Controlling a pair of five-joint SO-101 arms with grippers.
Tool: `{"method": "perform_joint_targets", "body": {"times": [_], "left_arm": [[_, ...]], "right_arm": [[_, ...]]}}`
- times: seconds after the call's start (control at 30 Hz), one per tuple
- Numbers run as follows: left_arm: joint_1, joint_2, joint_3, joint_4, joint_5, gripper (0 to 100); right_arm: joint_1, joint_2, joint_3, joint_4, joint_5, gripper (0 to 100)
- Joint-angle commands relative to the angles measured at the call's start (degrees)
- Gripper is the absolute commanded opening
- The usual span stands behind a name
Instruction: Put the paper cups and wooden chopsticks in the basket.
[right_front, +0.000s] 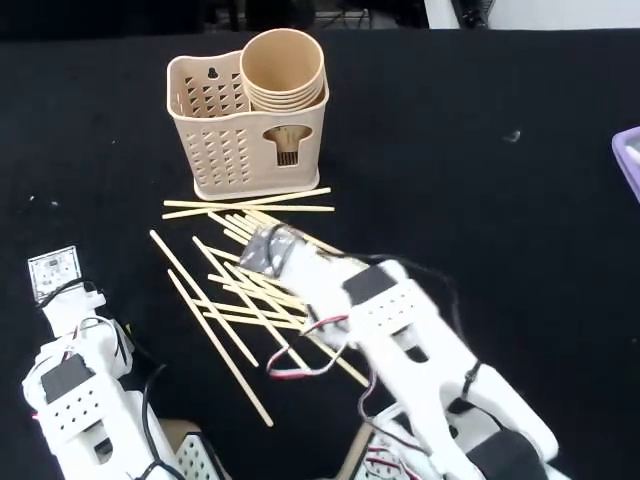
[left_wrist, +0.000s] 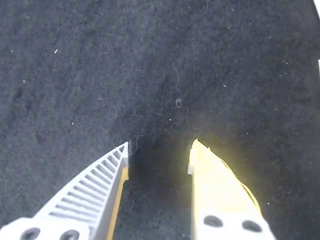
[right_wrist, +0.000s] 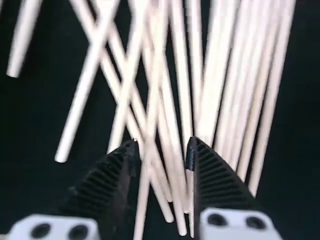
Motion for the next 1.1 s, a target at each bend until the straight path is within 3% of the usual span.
{"method": "perform_joint_targets", "body": {"times": [0.0,0.73,0.9,1.07], "left_arm": [[0.31,-0.62,-0.13,-0.26,0.35,20],[0.31,-0.62,-0.13,-0.26,0.35,20],[0.31,-0.62,-0.13,-0.26,0.35,20],[0.31,-0.62,-0.13,-0.26,0.35,20]], "right_arm": [[-4.57,-0.04,-0.92,0.97,-2.99,16.2],[-6.68,0.31,9.1,-10.11,-6.95,15.6],[-6.59,0.22,9.27,-11.08,-6.86,2.1],[-6.51,-0.13,10.42,-13.27,-7.21,1.1]]}}
